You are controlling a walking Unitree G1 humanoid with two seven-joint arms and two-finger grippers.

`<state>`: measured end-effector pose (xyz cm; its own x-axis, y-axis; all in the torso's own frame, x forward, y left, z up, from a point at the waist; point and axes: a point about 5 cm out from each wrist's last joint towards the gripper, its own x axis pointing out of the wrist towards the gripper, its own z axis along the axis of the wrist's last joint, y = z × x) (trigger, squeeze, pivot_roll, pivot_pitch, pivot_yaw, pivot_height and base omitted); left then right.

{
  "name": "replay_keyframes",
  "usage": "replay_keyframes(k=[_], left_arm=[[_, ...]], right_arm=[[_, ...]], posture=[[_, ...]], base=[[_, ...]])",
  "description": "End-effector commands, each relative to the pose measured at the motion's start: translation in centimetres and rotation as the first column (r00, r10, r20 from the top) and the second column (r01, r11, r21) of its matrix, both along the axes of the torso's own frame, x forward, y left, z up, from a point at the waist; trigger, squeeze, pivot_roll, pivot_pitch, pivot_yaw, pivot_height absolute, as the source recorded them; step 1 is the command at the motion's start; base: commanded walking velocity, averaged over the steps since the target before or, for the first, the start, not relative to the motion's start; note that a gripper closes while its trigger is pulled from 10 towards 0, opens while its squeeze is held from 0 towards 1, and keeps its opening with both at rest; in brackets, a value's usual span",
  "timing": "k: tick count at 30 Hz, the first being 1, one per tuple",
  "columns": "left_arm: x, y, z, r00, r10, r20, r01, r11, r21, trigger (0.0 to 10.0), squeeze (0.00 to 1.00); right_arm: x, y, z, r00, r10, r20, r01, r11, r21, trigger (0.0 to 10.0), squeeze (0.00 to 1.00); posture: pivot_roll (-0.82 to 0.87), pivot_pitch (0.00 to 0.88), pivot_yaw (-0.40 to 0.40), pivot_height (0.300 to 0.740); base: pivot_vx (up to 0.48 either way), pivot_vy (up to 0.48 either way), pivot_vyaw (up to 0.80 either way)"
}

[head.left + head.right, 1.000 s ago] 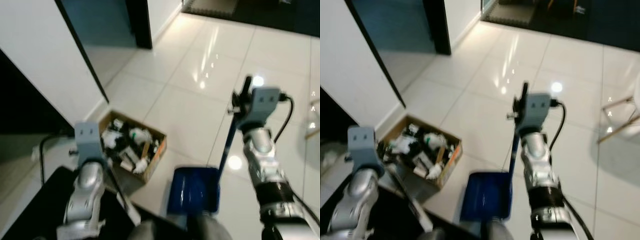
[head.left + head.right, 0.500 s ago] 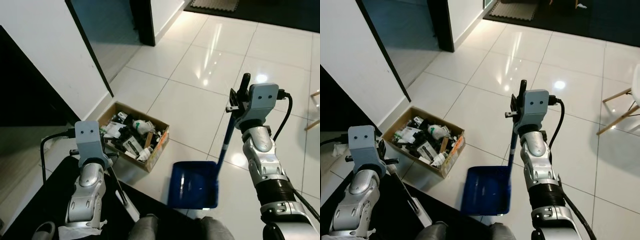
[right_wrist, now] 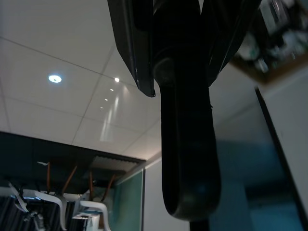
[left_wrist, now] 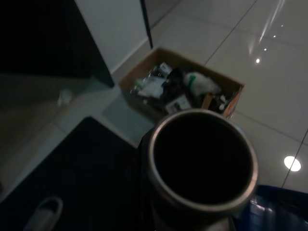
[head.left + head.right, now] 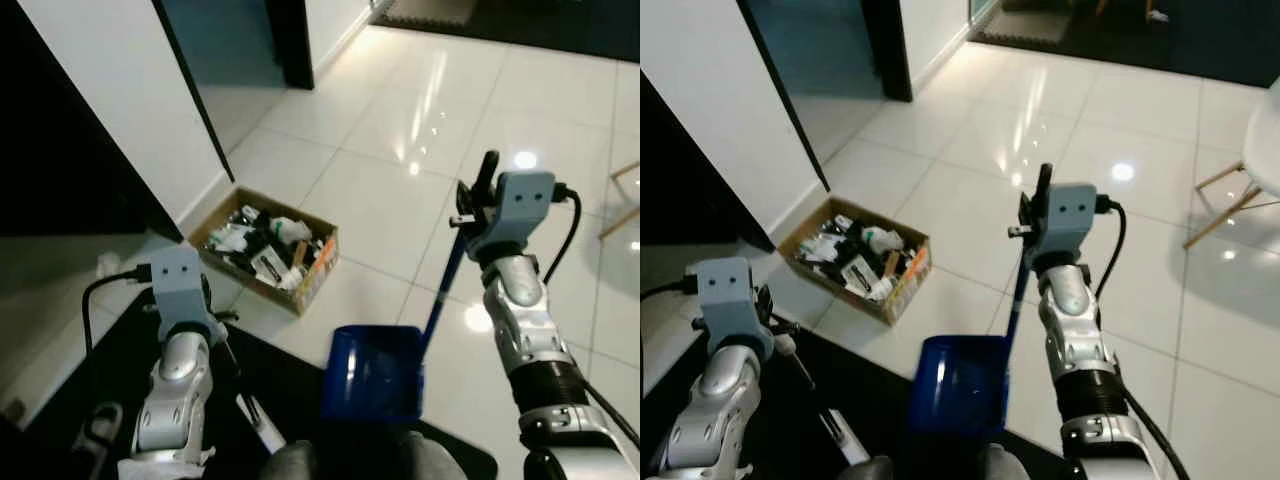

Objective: Sweep floor

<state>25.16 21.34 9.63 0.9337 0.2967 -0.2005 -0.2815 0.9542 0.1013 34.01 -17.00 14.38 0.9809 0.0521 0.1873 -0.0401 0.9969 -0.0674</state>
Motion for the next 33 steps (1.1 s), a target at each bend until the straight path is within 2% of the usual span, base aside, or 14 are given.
replay_keyframes(k=[1, 8, 25, 29, 33], left_arm=[[-0.1, 0.3, 0.1, 1.000, 0.014, 0.007, -0.014, 1.000, 0.013, 10.0, 0.00], [-0.1, 0.4, 0.1, 1.000, 0.016, 0.008, -0.016, 1.000, 0.014, 10.0, 0.00], [-0.1, 0.2, -0.1, 1.000, 0.019, 0.012, -0.020, 1.000, 0.014, 10.0, 0.00], [0.0, 0.1, -0.2, 0.997, 0.049, 0.068, -0.051, 0.998, 0.033, 10.0, 0.00], [0.1, -0.7, -0.2, 0.991, 0.031, 0.126, -0.040, 0.997, 0.067, 10.0, 0.00]], right_arm=[[0.1, 0.7, 0.5, 1.000, 0.022, 0.021, -0.022, 1.000, 0.014, 10.0, 0.00], [0.1, 0.7, 0.4, 1.000, 0.022, 0.018, -0.023, 1.000, 0.015, 10.0, 0.00], [0.1, 1.0, 0.0, 0.999, 0.042, 0.007, -0.042, 0.999, 0.011, 10.0, 0.00], [0.0, 1.9, -0.7, 0.995, 0.098, -0.002, -0.098, 0.993, -0.066, 10.0, 0.00], [-0.4, 2.3, -2.1, 0.993, 0.112, -0.038, -0.115, 0.991, -0.069, 10.0, 0.00]], posture=[[0.09, 0.063, 0.046, 0.740], [0.09, 0.068, 0.046, 0.740], [0.09, 0.070, 0.041, 0.740], [0.09, 0.065, 0.019, 0.740], [0.09, 0.059, -0.006, 0.740]], base=[[-0.382, 0.000, 0.00], [-0.328, 0.000, 0.00], [0.000, 0.000, 0.00], [0.000, 0.000, 0.00], [0.000, 0.000, 0.00]])
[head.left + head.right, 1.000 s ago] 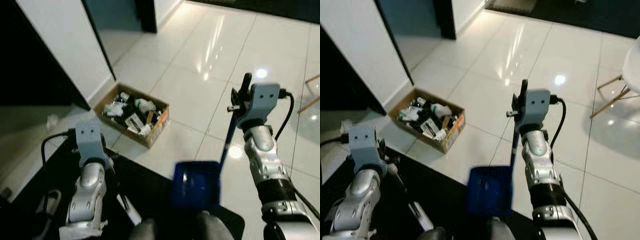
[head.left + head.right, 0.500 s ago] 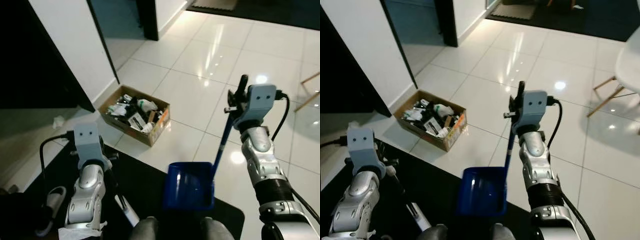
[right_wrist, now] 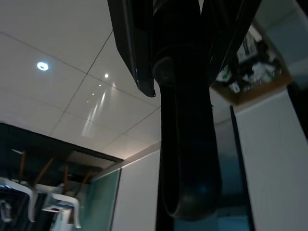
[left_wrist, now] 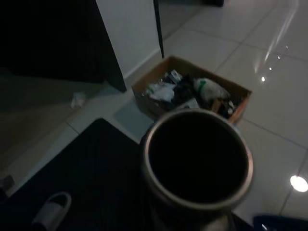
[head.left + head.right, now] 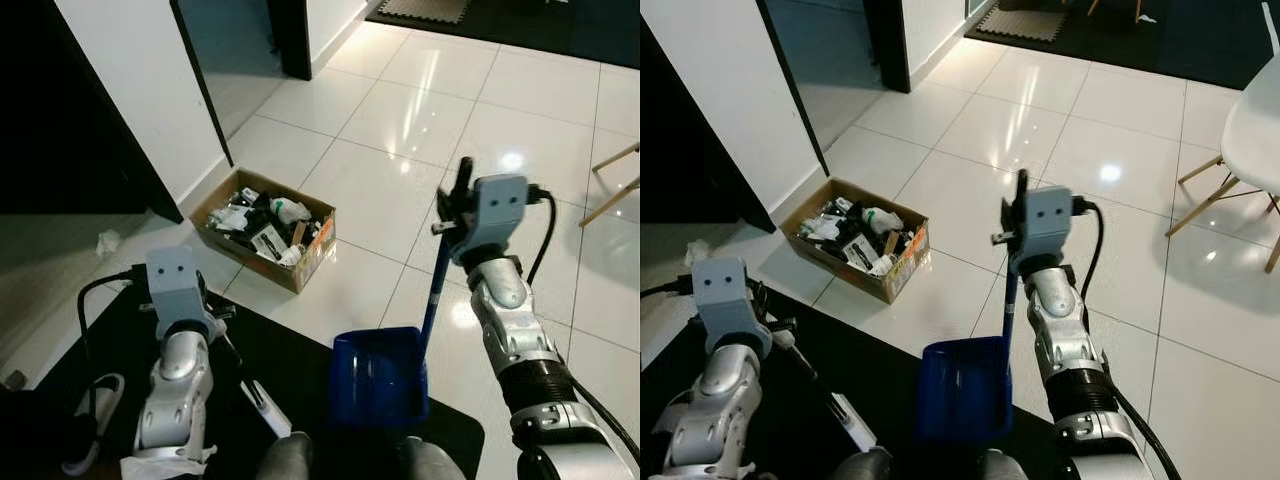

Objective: Sweep floor

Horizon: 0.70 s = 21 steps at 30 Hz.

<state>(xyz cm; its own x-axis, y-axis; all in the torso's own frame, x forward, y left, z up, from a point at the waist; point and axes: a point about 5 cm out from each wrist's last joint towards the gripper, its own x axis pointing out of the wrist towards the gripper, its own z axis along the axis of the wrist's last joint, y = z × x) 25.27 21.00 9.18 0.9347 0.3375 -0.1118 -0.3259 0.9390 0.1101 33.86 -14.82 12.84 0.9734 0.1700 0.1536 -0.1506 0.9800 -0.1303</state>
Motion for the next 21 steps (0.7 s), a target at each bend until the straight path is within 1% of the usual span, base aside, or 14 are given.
replay_keyframes(k=[1, 4, 5, 8, 9, 10, 12, 13, 14, 16, 18, 19, 20, 21], left_arm=[[0.0, -0.7, 0.2, 0.998, -0.019, 0.052, 0.017, 0.999, 0.047, 10.0, 0.00], [0.0, -2.1, 0.1, 0.993, -0.093, 0.074, 0.087, 0.993, 0.075, 10.0, 0.00], [0.0, -2.1, 0.1, 0.993, -0.093, 0.074, 0.087, 0.993, 0.075, 10.0, 0.00], [0.2, -3.2, -0.1, 0.987, -0.136, 0.087, 0.132, 0.990, 0.054, 10.0, 0.00], [0.5, -3.8, -0.4, 0.984, -0.156, 0.091, 0.155, 0.988, 0.015, 10.0, 0.00], [0.5, -3.8, -0.4, 0.984, -0.156, 0.091, 0.155, 0.988, 0.015, 10.0, 0.00], [0.7, -4.5, -1.2, 0.982, -0.174, 0.077, 0.177, 0.984, -0.033, 10.0, 0.00], [0.7, -4.5, -1.2, 0.982, -0.174, 0.077, 0.177, 0.984, -0.033, 10.0, 0.00], [0.9, -4.8, -1.5, 0.981, -0.182, 0.071, 0.186, 0.981, -0.053, 10.0, 0.00], [1.4, -5.7, -1.6, 0.972, -0.223, 0.076, 0.228, 0.972, -0.058, 10.0, 0.00], [1.6, -6.1, -1.3, 0.963, -0.255, 0.084, 0.260, 0.964, -0.056, 10.0, 0.00], [1.7, -6.1, -1.2, 0.961, -0.264, 0.086, 0.269, 0.961, -0.058, 10.0, 0.00], [1.8, -6.1, -1.0, 0.956, -0.280, 0.085, 0.285, 0.957, -0.054, 10.0, 0.00], [1.8, -6.1, -1.0, 0.953, -0.291, 0.084, 0.296, 0.954, -0.050, 10.0, 0.00]], right_arm=[[-0.4, 0.1, -1.3, 1.000, 0.003, -0.031, -0.004, 1.000, -0.014, 10.0, 0.00], [-1.1, 0.0, -3.2, 0.996, -0.003, -0.091, -0.001, 0.999, -0.042, 10.0, 0.00], [-1.1, 0.0, -3.2, 0.996, -0.003, -0.091, -0.001, 0.999, -0.042, 10.0, 0.00], [-1.4, -0.4, -3.9, 0.994, -0.008, -0.105, 0.004, 0.999, -0.045, 10.0, 0.00], [-1.4, -0.8, -3.9, 0.997, -0.022, -0.079, 0.020, 0.999, -0.029, 10.0, 0.00], [-1.4, -0.8, -3.9, 0.997, -0.022, -0.079, 0.020, 0.999, -0.029, 10.0, 0.00], [-1.3, -1.3, -3.4, 0.997, -0.071, -0.021, 0.071, 0.997, -0.005, 10.0, 0.00], [-1.3, -1.3, -3.4, 0.997, -0.071, -0.021, 0.071, 0.997, -0.005, 10.0, 0.00], [-1.3, -1.5, -3.3, 0.996, -0.090, -0.003, 0.090, 0.996, 0.006, 10.0, 0.00], [-1.0, -1.7, -3.3, 0.993, -0.120, 0.011, 0.120, 0.993, -0.001, 10.0, 0.00], [-0.8, -1.4, -3.1, 0.992, -0.120, 0.027, 0.121, 0.993, -0.011, 10.0, 0.00], [-0.7, -1.2, -3.0, 0.993, -0.116, 0.033, 0.117, 0.993, -0.008, 10.0, 0.00], [-0.5, -0.8, -2.7, 0.994, -0.105, 0.041, 0.105, 0.994, 0.004, 10.0, 0.00], [-0.4, -0.5, -2.5, 0.994, -0.098, 0.048, 0.098, 0.995, 0.012, 10.0, 0.00]], posture=[[0.08, 0.057, -0.014, 0.740], [0.09, 0.054, -0.034, 0.740], [0.09, 0.054, -0.034, 0.740], [0.09, 0.045, -0.041, 0.740], [0.07, 0.029, -0.040, 0.740], [0.07, 0.029, -0.040, 0.740], [0.06, 0.012, -0.030, 0.740], [0.06, 0.012, -0.030, 0.740], [0.06, 0.014, -0.026, 0.740], [0.06, 0.014, 0.000, 0.740], [0.06, 0.018, 0.026, 0.740], [0.06, 0.019, 0.030, 0.740], [0.06, 0.026, 0.051, 0.740], [0.06, 0.026, 0.051, 0.740]], base=[[0.000, 0.000, 0.00], [0.000, 0.000, 0.00], [0.000, 0.000, 0.00], [0.000, 0.000, 0.00], [0.000, 0.000, 0.00], [0.000, 0.000, 0.00], [0.000, 0.000, 0.00], [0.000, 0.000, 0.00], [0.000, 0.000, 0.00], [0.000, 0.000, 0.00], [0.000, 0.000, 0.00], [0.000, 0.000, 0.00], [0.000, 0.000, 0.00], [0.000, 0.000, 0.00]])
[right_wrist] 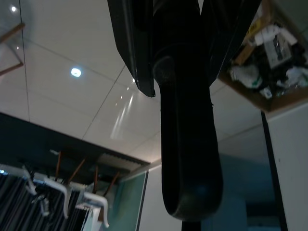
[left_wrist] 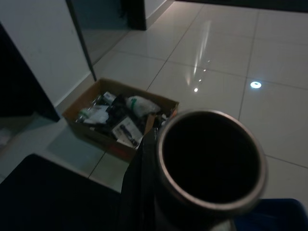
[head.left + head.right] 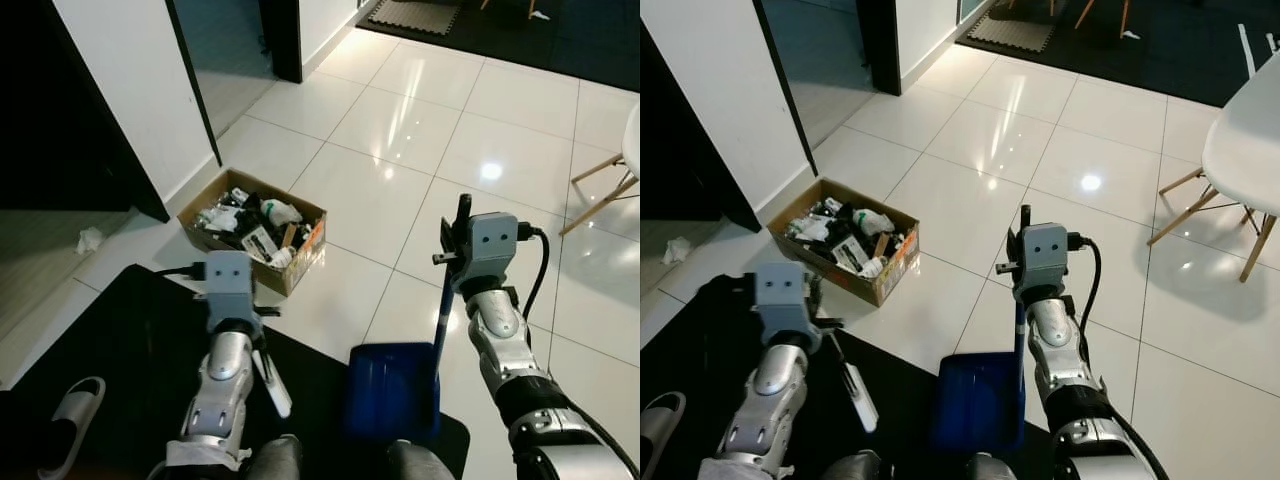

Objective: Sweep floor

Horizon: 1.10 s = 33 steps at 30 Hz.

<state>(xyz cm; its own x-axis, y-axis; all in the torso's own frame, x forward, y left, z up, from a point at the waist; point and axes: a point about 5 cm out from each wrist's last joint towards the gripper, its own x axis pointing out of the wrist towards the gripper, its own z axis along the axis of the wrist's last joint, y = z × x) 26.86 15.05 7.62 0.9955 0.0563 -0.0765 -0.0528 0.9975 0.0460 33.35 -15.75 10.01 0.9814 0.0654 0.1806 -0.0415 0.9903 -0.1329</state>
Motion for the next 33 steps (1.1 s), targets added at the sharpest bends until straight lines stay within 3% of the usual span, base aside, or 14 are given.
replay_keyframes(k=[1, 6, 8, 11, 14, 18, 21, 27, 28, 33], left_arm=[[0.3, -0.1, 0.7, 0.999, -0.028, 0.030, 0.028, 1.000, -0.003, 10.0, 0.00], [0.5, 0.9, 1.4, 0.999, -0.036, 0.040, 0.036, 0.999, 0.006, 10.0, 0.00], [0.2, 2.5, 2.2, 0.998, -0.006, 0.060, 0.007, 1.000, -0.008, 10.0, 0.00], [0.0, 3.6, 2.6, 0.997, 0.039, 0.069, -0.037, 0.999, -0.037, 10.0, 0.00], [-0.1, 4.3, 3.1, 0.994, 0.077, 0.081, -0.072, 0.996, -0.059, 10.0, 0.00], [-1.2, 7.5, 5.7, 0.976, 0.171, 0.137, -0.160, 0.983, -0.085, 10.0, 0.00], [-2.0, 8.7, 6.3, 0.973, 0.187, 0.137, -0.179, 0.981, -0.070, 10.0, 0.00], [-3.0, 9.6, 6.7, 0.974, 0.193, 0.118, -0.187, 0.981, -0.057, 10.0, 0.00], [-3.4, 9.6, 6.7, 0.975, 0.194, 0.104, -0.189, 0.980, -0.057, 10.0, 0.00], [-3.7, 9.4, 6.7, 0.978, 0.191, 0.087, -0.186, 0.980, -0.064, 10.0, 0.00]], right_arm=[[0.3, 0.8, 0.6, 0.999, 0.020, 0.033, -0.021, 0.999, 0.026, 10.0, 0.00], [0.8, 3.4, 1.3, 0.992, 0.107, 0.071, -0.107, 0.994, 0.004, 10.0, 0.00], [1.0, 5.6, 1.9, 0.980, 0.172, 0.097, -0.170, 0.985, -0.023, 10.0, 0.00], [1.1, 6.6, 2.0, 0.974, 0.205, 0.100, -0.202, 0.979, -0.032, 10.0, 0.00], [1.1, 7.1, 2.2, 0.967, 0.229, 0.111, -0.225, 0.973, -0.048, 10.0, 0.00], [0.8, 7.8, 1.3, 0.964, 0.252, 0.081, -0.246, 0.967, -0.070, 10.0, 0.00], [0.5, 8.1, 0.5, 0.967, 0.249, 0.047, -0.246, 0.967, -0.060, 10.0, 0.00], [0.0, 8.5, -1.2, 0.972, 0.229, -0.051, -0.230, 0.973, -0.022, 10.0, 0.00], [-0.2, 8.6, -2.1, 0.968, 0.227, -0.108, -0.233, 0.972, -0.042, 10.0, 0.00], [-0.5, 8.7, -2.7, 0.965, 0.230, -0.129, -0.241, 0.968, -0.075, 10.0, 0.00]], posture=[[0.07, 0.041, 0.068, 0.740], [0.13, 0.057, 0.084, 0.740], [0.18, 0.064, 0.066, 0.740], [0.19, 0.060, 0.067, 0.740], [0.22, 0.071, 0.067, 0.740], [0.31, 0.104, 0.078, 0.740], [0.33, 0.122, 0.096, 0.740], [0.35, 0.137, 0.114, 0.740], [0.35, 0.139, 0.115, 0.740], [0.35, 0.141, 0.116, 0.740]], base=[[0.000, 0.000, 0.00], [0.000, 0.000, 0.00], [0.000, 0.000, 0.00], [0.000, 0.000, 0.00], [0.000, 0.000, 0.00], [0.000, 0.000, 0.00], [0.000, 0.000, 0.00], [0.000, 0.000, 0.00], [0.000, 0.000, 0.00], [0.000, 0.000, 0.00]])
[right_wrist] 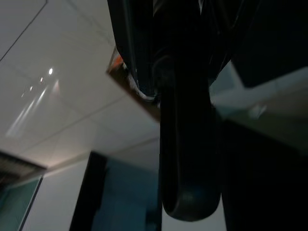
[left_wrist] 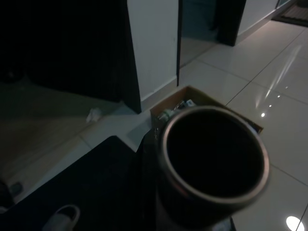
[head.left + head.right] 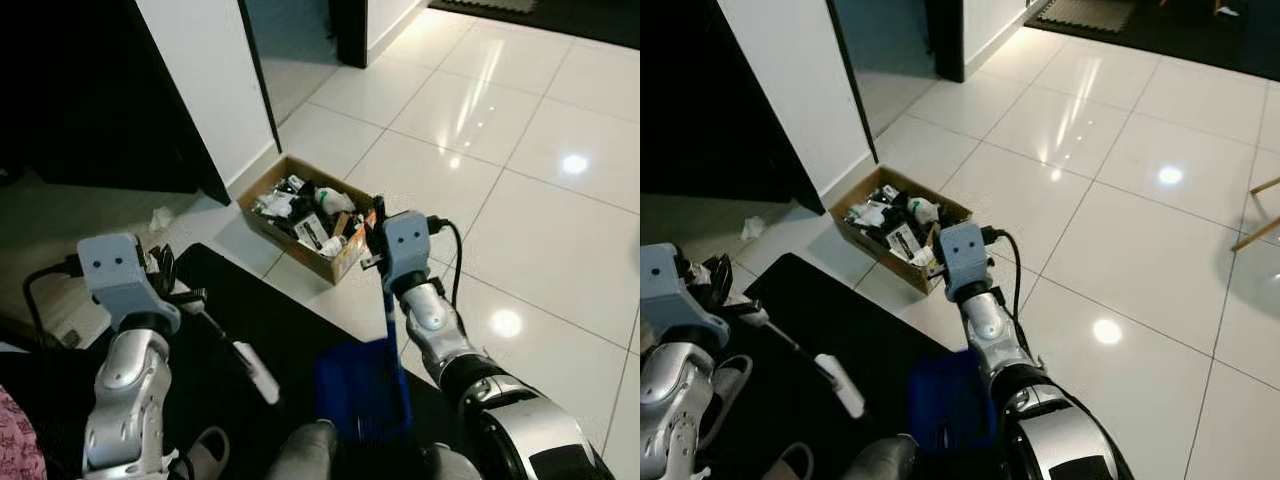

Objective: Sweep floor

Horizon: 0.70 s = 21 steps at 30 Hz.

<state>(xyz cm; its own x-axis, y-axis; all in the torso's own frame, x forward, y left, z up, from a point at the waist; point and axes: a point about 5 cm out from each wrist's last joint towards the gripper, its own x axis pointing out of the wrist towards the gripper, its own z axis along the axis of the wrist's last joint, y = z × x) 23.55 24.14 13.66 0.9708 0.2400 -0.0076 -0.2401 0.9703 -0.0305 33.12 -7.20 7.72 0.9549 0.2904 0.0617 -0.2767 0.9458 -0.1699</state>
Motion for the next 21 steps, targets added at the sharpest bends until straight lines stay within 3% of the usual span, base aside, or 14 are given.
replay_keyframes(k=[1, 7, 16, 21], left_arm=[[-0.3, 0.3, 0.6, 1.000, 0.002, 0.012, -0.002, 1.000, 0.011, 10.0, 0.00], [-0.3, 0.2, 0.7, 1.000, -0.014, -0.003, 0.014, 1.000, 0.004, 10.0, 0.00], [0.4, -0.4, 0.6, 0.999, -0.044, -0.011, 0.044, 0.999, -0.008, 10.0, 0.00], [0.7, -0.8, 0.6, 0.998, -0.058, -0.017, 0.058, 0.998, -0.016, 10.0, 0.00]], right_arm=[[-0.3, 0.1, -0.4, 1.000, 0.016, -0.005, -0.016, 0.999, -0.034, 10.0, 0.00], [-0.6, 0.0, -0.3, 0.999, 0.023, 0.036, -0.021, 0.999, -0.050, 10.0, 0.00], [-0.9, -2.0, -1.2, 0.998, -0.061, 0.035, 0.064, 0.993, -0.098, 10.0, 0.00], [-1.1, -3.4, -2.5, 0.991, -0.130, -0.032, 0.123, 0.978, -0.170, 10.0, 0.00]], posture=[[0.35, 0.141, 0.116, 0.740], [0.33, 0.144, 0.126, 0.740], [0.30, 0.148, 0.134, 0.740], [0.28, 0.145, 0.136, 0.740]], base=[[0.000, 0.000, 0.00], [0.000, 0.000, 0.00], [0.000, 0.000, 0.00], [0.000, 0.000, 0.00]])
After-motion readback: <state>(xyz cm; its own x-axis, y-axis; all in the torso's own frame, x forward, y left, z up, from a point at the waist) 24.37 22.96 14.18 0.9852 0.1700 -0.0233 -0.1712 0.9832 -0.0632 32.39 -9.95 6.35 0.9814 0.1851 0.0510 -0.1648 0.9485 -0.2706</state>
